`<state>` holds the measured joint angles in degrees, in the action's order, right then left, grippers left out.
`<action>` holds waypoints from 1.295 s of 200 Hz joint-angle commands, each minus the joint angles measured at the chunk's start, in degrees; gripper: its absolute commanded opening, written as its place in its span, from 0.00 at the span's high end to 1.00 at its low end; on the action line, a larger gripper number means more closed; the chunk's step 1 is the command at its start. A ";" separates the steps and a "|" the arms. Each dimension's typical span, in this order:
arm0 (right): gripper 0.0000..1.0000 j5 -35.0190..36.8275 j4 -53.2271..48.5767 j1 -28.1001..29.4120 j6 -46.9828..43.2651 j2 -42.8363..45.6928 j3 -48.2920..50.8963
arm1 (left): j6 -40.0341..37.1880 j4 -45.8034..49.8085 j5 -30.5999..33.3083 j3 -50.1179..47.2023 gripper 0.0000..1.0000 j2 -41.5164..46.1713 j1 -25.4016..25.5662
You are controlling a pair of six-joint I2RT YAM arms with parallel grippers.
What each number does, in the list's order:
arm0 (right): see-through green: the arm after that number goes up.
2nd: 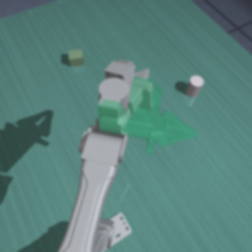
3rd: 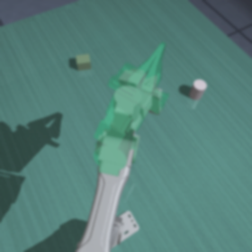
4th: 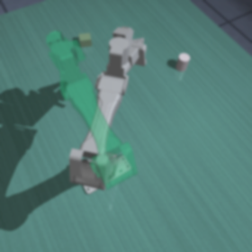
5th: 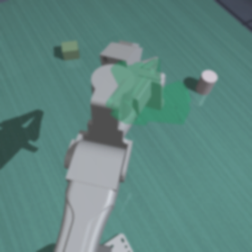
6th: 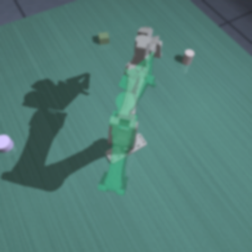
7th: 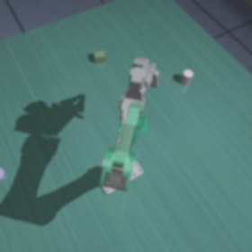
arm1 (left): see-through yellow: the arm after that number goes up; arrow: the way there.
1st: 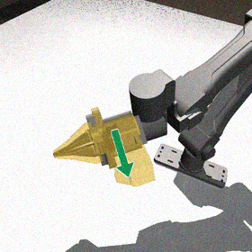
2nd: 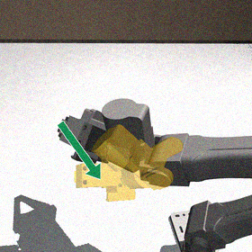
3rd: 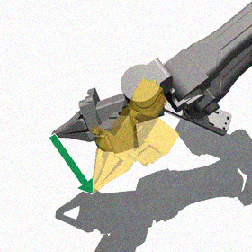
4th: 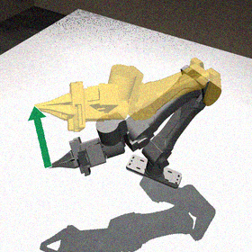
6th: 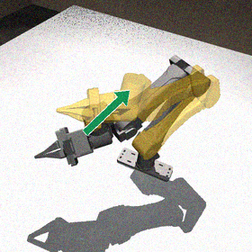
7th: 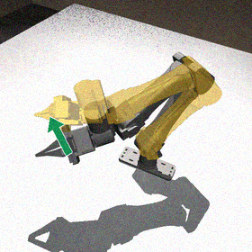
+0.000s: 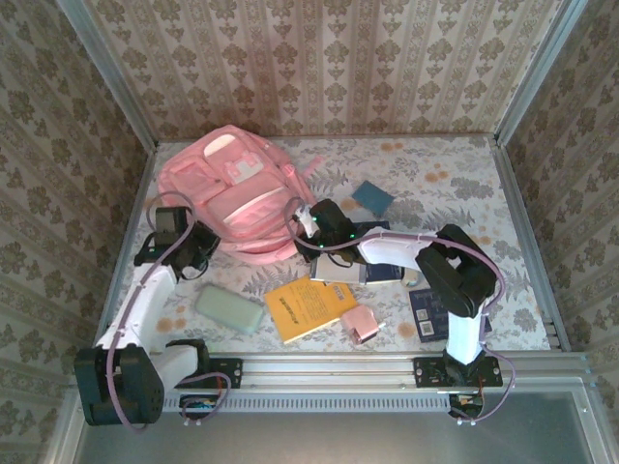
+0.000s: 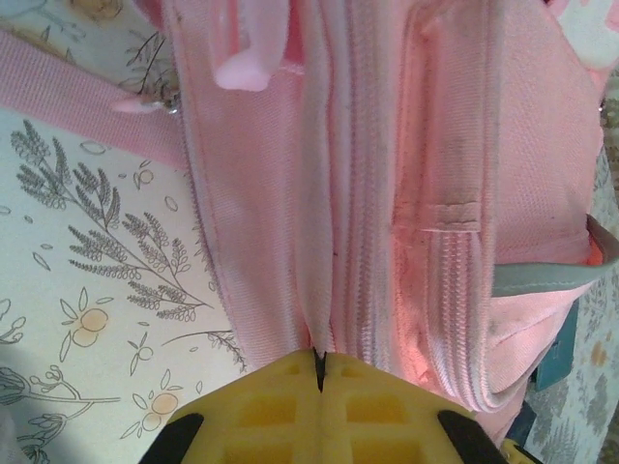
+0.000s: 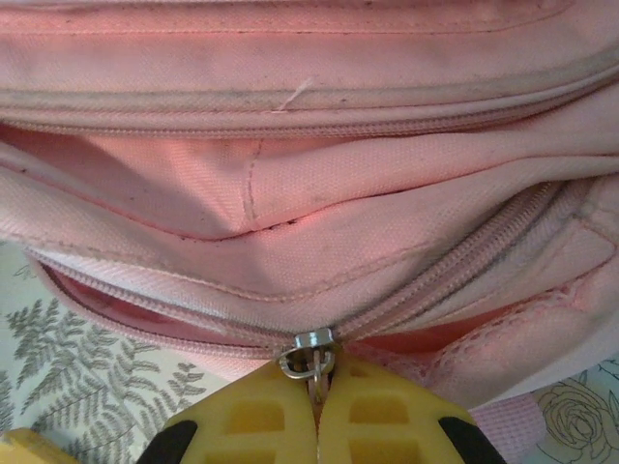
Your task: Pack the student bag
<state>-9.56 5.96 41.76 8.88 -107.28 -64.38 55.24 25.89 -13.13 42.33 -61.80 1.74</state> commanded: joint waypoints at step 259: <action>1.00 -23.06 16.29 -3.96 13.16 0.07 1.25 | -58.14 10.07 -5.36 21.32 0.52 -24.18 23.31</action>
<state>-29.41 17.65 38.06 21.28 -107.04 -61.76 -1.21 36.42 -19.03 63.00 -85.58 25.08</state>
